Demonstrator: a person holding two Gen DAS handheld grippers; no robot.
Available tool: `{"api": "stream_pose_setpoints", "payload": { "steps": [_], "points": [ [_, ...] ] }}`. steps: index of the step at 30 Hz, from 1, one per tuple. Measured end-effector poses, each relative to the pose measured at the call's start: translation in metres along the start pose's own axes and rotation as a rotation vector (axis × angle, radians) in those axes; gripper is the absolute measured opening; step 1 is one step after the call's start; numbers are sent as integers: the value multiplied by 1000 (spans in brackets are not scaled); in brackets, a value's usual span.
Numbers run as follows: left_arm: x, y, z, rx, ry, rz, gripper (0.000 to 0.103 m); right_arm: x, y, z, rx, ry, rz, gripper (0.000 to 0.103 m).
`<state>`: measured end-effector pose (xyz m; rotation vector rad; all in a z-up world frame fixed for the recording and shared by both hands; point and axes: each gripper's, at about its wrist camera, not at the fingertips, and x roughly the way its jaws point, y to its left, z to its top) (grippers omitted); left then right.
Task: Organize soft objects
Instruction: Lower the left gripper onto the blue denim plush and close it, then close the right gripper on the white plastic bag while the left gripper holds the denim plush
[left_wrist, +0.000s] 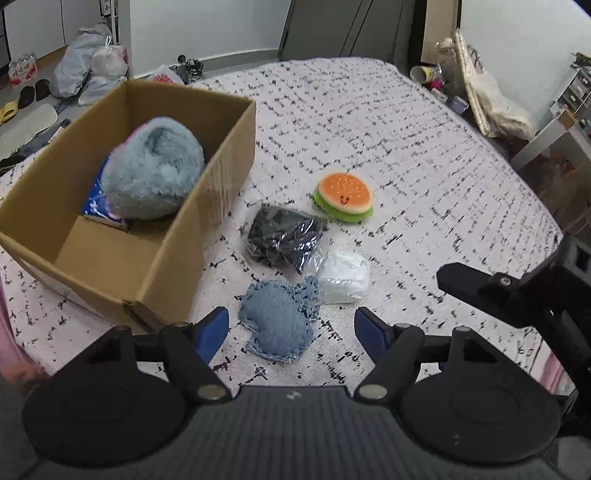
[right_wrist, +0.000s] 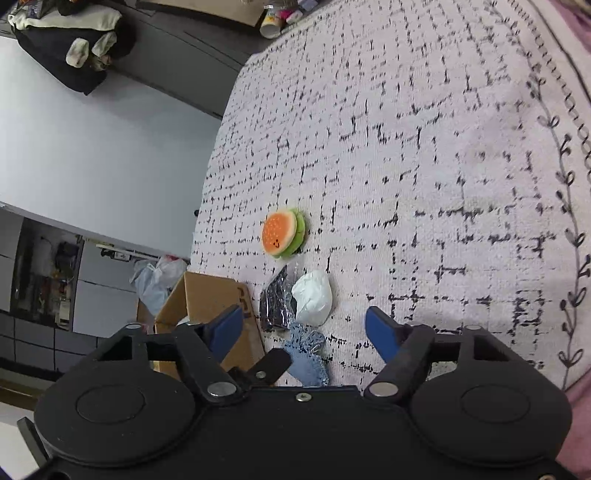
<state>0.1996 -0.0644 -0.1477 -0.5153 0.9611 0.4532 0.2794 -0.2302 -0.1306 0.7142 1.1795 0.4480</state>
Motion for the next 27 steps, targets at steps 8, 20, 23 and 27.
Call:
{"api": "stream_pose_setpoints", "payload": {
  "steps": [8, 20, 23, 27],
  "points": [
    [27, -1, -6, 2, 43, 34, 74, 11, -1, 7, -10, -8, -17, 68],
    [45, 1, -8, -40, 49, 37, 34, 26, -14, 10, 20, -1, 32, 55],
    [40, 4, -6, -67, 32, 20, 29, 33, -15, 10, 24, 11, 47, 53],
    [36, 7, -3, -98, 17, 1, 24, 44, -17, 10, 30, 25, 58, 53]
  ]
}}
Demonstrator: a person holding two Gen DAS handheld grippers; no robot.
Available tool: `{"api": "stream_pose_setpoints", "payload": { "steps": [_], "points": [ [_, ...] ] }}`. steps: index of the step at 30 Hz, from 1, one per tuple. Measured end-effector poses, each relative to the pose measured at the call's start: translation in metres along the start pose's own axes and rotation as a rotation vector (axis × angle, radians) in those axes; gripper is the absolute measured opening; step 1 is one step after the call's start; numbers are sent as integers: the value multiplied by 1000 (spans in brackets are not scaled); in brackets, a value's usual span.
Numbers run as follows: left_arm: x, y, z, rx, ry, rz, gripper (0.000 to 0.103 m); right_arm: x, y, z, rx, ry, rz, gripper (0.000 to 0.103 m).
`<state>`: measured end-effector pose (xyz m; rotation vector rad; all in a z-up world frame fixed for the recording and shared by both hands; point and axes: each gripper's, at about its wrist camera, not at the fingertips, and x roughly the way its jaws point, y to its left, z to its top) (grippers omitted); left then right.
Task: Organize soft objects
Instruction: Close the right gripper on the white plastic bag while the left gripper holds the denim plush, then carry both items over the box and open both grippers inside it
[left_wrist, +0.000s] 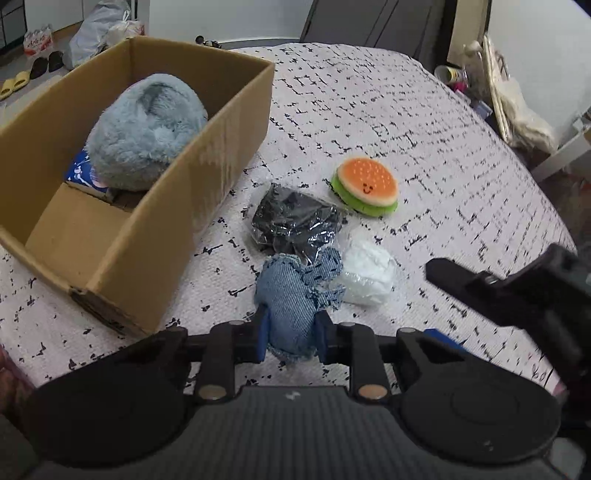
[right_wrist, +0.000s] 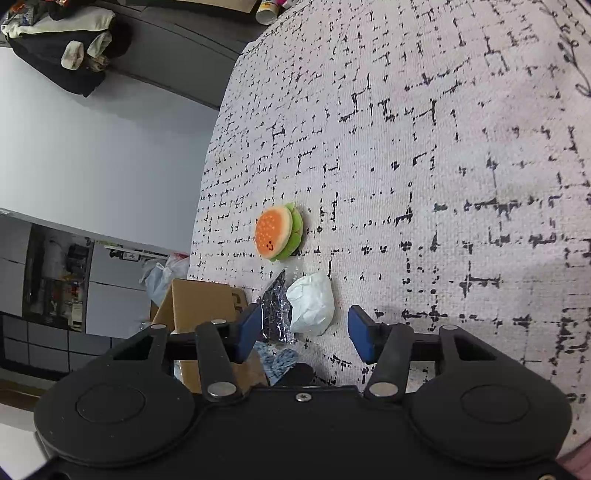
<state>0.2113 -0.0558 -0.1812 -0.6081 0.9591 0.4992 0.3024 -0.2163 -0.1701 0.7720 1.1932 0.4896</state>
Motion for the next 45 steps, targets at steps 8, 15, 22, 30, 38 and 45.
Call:
{"api": "stream_pose_setpoints", "payload": {
  "steps": [8, 15, 22, 30, 38, 45],
  "points": [
    [0, 9, 7, -59, 13, -36, 24, 18, -5, 1, 33, 15, 20, 51],
    [8, 21, 11, -80, 53, -58, 24, 34, -3, 2, 12, 13, -19, 48],
    [16, 27, 19, -86, 73, -64, 24, 49, 5, 1, -45, 8, -72, 34],
    [12, 26, 19, -79, 66, -71, 24, 41, 14, 1, -110, -7, -118, 29],
    [-14, 18, 18, -41, 39, -119, 24, 6, 31, -8, -165, -76, -78, 29],
    [-42, 17, 23, -18, -11, -140, 24, -22, 43, -16, -183, -123, -86, 29]
  ]
}}
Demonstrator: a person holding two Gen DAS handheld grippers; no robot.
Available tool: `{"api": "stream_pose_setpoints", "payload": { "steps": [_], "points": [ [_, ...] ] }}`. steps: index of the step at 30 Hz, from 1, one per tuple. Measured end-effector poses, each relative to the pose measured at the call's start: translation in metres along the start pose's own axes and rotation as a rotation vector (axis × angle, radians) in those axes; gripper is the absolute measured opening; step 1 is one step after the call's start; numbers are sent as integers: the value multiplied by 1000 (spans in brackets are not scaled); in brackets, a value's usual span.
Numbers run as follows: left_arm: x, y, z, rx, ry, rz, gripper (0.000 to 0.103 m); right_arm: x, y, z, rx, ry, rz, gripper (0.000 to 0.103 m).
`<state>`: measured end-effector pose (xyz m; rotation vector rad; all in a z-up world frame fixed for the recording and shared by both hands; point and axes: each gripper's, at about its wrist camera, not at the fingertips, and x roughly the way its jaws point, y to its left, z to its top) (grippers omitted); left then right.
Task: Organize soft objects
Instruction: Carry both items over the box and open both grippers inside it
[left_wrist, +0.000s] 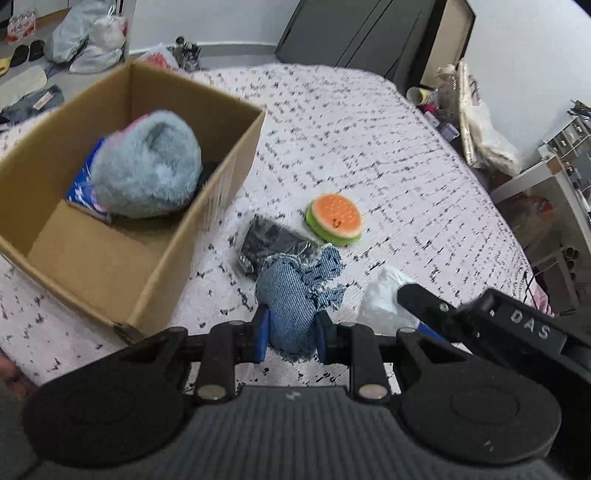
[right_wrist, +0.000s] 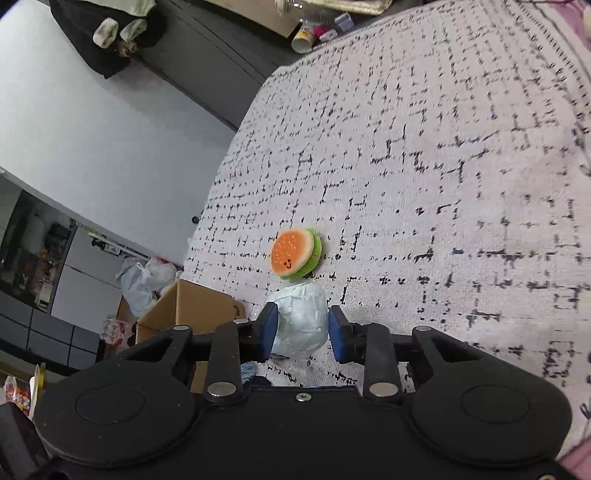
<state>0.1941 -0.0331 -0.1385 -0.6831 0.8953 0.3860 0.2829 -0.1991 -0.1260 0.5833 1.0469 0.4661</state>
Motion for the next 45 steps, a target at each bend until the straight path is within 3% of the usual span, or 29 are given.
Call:
{"api": "stream_pose_setpoints", "payload": {
  "steps": [12, 21, 45],
  "points": [
    [-45, -4, 15, 80, -50, -52, 24, -45, 26, -2, -71, -82, 61, 29],
    [-77, 9, 24, 78, -104, -50, 24, -60, 46, -9, -124, -100, 118, 29],
    [-100, 92, 61, -13, -151, 16, 24, -48, 98, -34, -255, -75, 184, 29]
  ]
}}
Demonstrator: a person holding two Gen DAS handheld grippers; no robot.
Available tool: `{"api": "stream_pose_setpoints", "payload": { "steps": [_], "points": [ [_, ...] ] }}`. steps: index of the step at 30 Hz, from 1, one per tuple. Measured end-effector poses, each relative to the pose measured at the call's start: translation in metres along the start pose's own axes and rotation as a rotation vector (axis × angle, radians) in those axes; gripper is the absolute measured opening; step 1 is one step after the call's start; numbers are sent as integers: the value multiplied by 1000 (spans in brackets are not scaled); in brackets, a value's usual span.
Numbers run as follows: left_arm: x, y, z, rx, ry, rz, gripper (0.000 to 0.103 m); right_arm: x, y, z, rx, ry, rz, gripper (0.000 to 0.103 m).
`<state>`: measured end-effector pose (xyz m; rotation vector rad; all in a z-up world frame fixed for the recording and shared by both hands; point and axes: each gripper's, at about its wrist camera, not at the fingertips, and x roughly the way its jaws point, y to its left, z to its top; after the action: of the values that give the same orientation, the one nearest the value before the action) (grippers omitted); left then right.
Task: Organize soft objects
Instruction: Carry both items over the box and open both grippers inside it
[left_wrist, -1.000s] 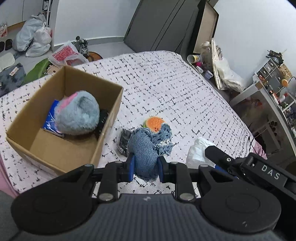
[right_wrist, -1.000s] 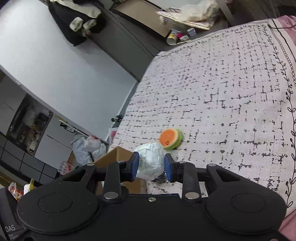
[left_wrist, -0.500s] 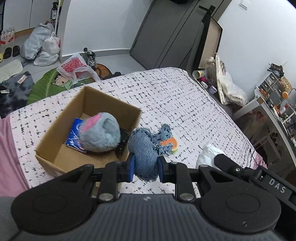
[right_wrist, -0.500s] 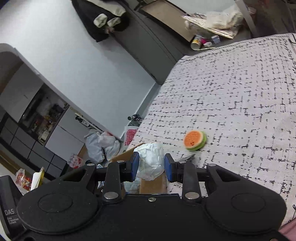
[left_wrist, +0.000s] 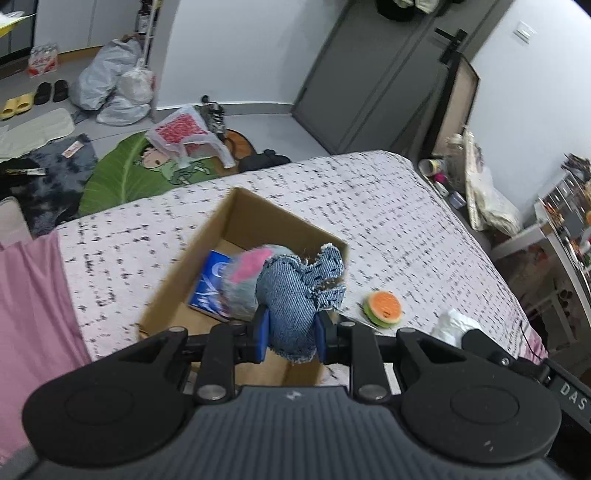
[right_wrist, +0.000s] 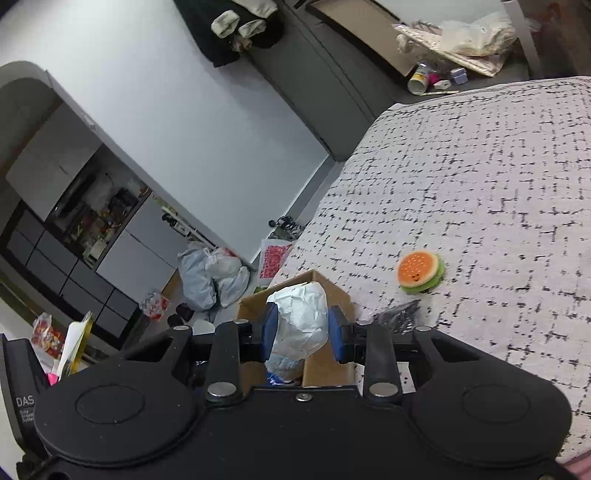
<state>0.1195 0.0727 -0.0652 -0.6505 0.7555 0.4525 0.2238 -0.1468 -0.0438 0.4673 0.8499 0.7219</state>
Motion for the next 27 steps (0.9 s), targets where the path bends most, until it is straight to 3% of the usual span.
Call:
{"api": "stream_pose_setpoints", "payload": {
  "steps": [5, 19, 24, 27],
  "points": [
    [0, 26, 9, -40, -7, 29, 24, 11, 15, -9, -36, 32, 23, 29],
    [23, 52, 16, -134, 16, -7, 25, 50, 34, -33, -78, 123, 36, 29],
    [29, 64, 19, -179, 44, 7, 29, 60, 42, -42, -90, 143, 29, 29],
    [32, 65, 17, -178, 68, 32, 37, 65, 48, -45, -103, 152, 28, 29]
  ]
}}
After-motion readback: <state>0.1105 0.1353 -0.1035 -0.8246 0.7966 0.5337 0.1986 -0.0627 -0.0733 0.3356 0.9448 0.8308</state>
